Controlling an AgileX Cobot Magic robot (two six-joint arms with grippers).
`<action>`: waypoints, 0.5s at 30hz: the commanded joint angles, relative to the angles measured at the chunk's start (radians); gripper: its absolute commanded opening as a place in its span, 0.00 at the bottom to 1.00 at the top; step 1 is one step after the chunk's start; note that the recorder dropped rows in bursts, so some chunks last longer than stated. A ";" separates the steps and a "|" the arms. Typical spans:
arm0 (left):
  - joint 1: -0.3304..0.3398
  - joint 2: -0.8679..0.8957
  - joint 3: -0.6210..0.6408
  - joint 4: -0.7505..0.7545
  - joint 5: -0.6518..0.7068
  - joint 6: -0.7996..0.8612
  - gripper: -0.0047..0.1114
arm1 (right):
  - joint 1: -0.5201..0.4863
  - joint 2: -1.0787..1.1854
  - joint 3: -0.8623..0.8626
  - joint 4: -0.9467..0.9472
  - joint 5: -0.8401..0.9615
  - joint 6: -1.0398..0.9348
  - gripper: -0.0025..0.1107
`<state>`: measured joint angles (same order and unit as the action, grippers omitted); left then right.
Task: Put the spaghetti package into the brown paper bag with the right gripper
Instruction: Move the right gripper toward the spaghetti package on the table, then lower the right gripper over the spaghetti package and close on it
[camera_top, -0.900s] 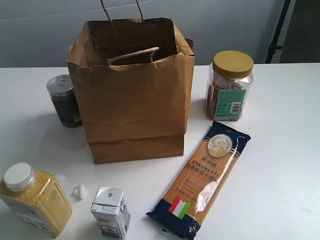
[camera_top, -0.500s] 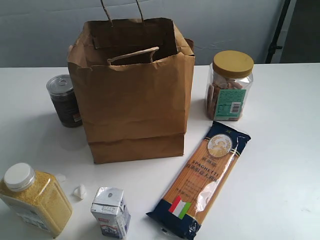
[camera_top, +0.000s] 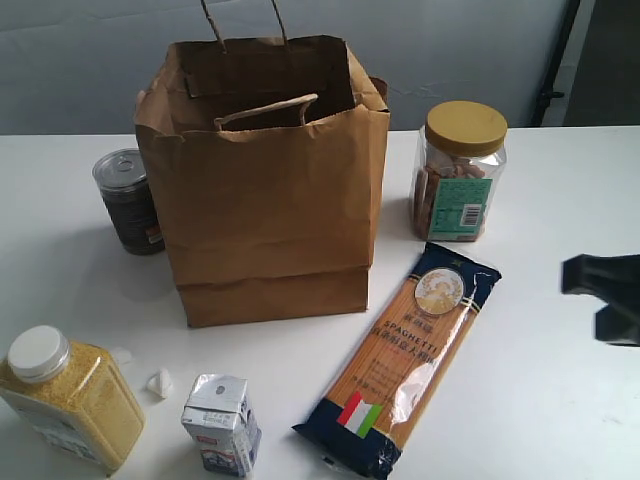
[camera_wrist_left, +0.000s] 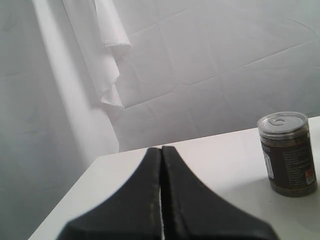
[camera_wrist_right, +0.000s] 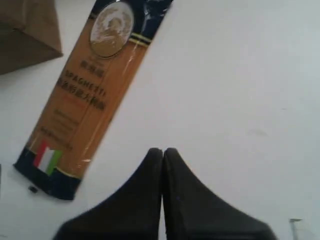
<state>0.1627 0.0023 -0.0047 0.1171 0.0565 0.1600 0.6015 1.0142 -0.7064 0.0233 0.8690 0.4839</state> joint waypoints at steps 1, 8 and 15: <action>0.002 -0.002 0.005 -0.004 -0.007 -0.004 0.04 | 0.133 0.146 -0.014 -0.001 -0.122 0.229 0.02; 0.002 -0.002 0.005 -0.004 -0.007 -0.004 0.04 | 0.257 0.395 -0.099 -0.009 -0.153 0.265 0.28; 0.002 -0.002 0.005 -0.004 -0.007 -0.004 0.04 | 0.304 0.580 -0.213 -0.023 -0.171 0.460 0.77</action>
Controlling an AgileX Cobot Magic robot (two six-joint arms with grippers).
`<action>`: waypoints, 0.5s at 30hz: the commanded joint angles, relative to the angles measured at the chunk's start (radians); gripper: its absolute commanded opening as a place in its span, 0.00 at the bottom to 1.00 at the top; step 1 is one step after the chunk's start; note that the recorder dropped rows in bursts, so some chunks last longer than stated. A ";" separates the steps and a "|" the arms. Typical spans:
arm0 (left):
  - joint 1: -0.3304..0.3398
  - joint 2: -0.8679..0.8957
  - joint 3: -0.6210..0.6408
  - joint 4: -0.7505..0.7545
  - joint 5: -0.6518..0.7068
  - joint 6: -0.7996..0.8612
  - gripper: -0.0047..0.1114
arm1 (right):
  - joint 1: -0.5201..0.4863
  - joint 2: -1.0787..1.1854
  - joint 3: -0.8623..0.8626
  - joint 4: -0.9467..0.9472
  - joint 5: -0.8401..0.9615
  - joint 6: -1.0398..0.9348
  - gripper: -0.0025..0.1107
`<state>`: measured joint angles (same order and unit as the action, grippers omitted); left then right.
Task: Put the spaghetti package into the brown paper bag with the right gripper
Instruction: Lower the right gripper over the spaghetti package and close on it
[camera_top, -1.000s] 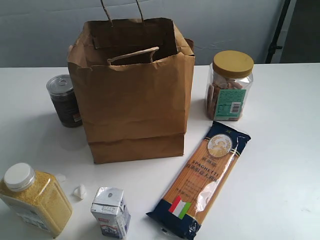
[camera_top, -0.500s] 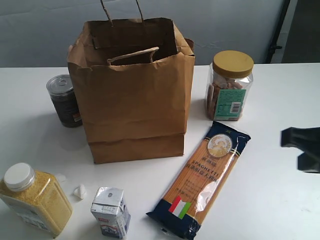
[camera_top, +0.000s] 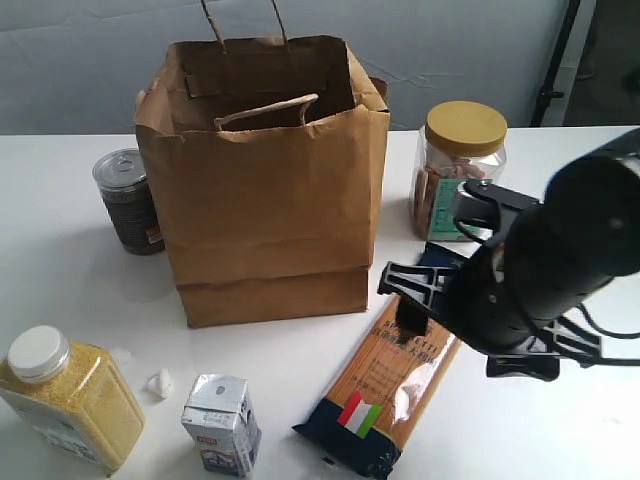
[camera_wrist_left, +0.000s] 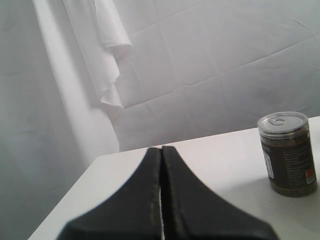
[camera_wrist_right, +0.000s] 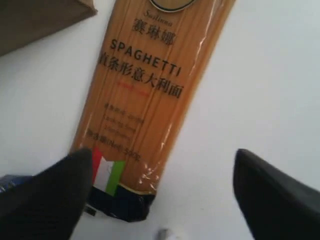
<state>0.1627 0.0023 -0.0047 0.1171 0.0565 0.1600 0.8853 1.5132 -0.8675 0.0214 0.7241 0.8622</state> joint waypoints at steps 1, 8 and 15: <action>0.002 -0.002 0.005 -0.004 -0.007 -0.004 0.04 | 0.023 0.102 -0.066 -0.032 -0.042 0.099 0.77; 0.002 -0.002 0.005 -0.004 -0.007 -0.004 0.04 | 0.023 0.245 -0.164 -0.036 -0.070 0.122 0.77; 0.002 -0.002 0.005 -0.004 -0.007 -0.004 0.04 | 0.023 0.336 -0.170 -0.038 -0.076 0.143 0.77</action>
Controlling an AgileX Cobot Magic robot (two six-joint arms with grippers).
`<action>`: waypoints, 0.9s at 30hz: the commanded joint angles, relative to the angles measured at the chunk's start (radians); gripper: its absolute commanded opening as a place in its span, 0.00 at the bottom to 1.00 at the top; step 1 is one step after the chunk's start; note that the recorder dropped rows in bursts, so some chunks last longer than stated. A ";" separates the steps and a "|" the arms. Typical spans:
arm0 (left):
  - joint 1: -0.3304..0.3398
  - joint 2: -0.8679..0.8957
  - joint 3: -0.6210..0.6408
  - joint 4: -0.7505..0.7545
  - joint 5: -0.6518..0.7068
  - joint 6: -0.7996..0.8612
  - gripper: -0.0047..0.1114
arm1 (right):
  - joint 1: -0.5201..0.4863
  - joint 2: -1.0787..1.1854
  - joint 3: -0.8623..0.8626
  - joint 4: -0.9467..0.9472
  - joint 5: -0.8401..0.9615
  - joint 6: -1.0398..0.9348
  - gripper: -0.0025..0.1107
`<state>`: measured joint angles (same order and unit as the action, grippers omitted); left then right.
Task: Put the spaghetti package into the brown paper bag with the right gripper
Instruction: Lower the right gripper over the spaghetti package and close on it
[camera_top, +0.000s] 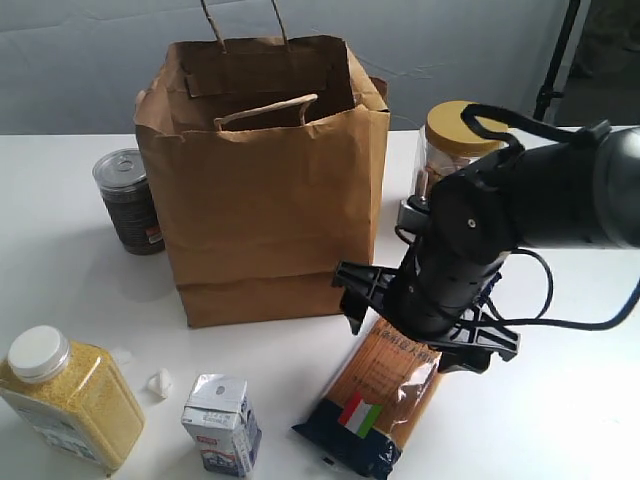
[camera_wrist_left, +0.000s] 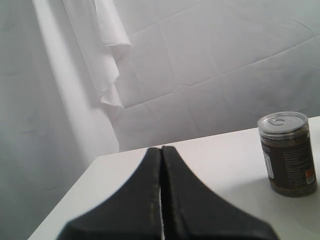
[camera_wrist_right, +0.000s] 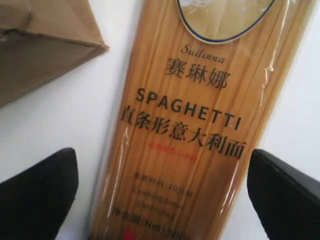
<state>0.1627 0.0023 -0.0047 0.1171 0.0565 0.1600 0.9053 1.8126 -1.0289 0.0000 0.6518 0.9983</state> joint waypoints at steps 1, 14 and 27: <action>0.002 -0.002 0.005 -0.004 -0.007 -0.004 0.04 | 0.003 0.043 -0.008 -0.016 -0.003 0.007 0.77; 0.002 -0.002 0.005 -0.004 -0.007 -0.004 0.04 | 0.001 0.131 -0.008 -0.044 -0.079 0.027 0.80; 0.002 -0.002 0.005 -0.004 -0.007 -0.004 0.04 | 0.001 0.087 0.099 -0.040 -0.156 0.121 0.03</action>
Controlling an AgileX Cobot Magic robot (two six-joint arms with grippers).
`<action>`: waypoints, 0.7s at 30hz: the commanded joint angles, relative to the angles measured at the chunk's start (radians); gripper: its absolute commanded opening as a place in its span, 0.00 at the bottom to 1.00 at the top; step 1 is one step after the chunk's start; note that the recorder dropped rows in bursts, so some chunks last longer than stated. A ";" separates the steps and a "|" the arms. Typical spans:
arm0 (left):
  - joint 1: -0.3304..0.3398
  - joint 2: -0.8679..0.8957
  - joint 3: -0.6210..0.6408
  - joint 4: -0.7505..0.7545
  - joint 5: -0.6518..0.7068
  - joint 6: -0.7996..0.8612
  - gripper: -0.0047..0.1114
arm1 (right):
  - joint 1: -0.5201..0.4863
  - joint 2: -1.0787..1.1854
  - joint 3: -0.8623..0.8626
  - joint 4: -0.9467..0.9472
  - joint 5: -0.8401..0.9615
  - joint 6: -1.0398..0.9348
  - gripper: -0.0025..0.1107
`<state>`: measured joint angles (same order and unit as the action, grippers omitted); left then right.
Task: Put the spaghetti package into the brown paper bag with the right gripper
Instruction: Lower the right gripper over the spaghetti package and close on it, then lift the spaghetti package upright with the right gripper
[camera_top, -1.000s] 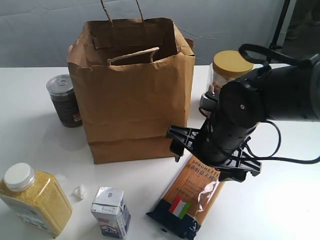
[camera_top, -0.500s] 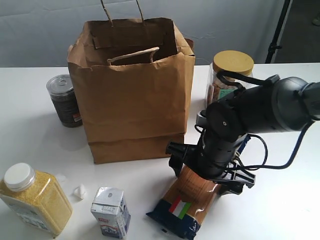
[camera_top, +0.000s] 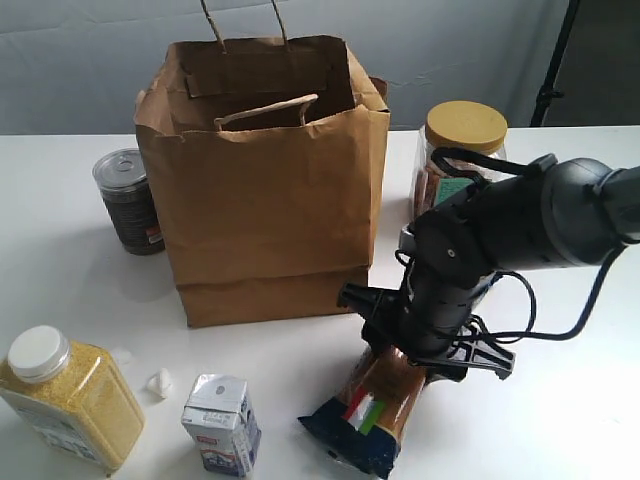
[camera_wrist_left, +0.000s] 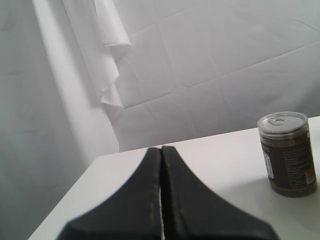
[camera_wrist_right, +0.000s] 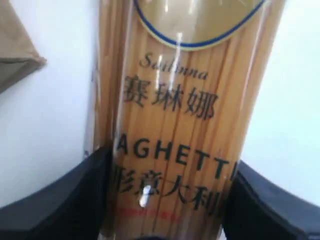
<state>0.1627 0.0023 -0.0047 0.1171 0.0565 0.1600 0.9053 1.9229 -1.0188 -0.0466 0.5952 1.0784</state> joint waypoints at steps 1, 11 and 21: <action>0.002 -0.002 0.005 -0.004 -0.007 -0.004 0.04 | 0.001 -0.039 0.123 0.006 -0.131 0.062 0.02; 0.002 -0.002 0.005 -0.004 -0.007 -0.004 0.04 | 0.003 -0.217 0.465 0.009 -0.487 0.101 0.02; 0.002 -0.002 0.005 -0.004 -0.007 -0.004 0.04 | 0.003 -0.456 0.599 0.070 -0.706 -0.111 0.02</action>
<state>0.1627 0.0023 -0.0047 0.1171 0.0565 0.1600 0.9071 1.5357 -0.4204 0.0075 -0.0235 1.0390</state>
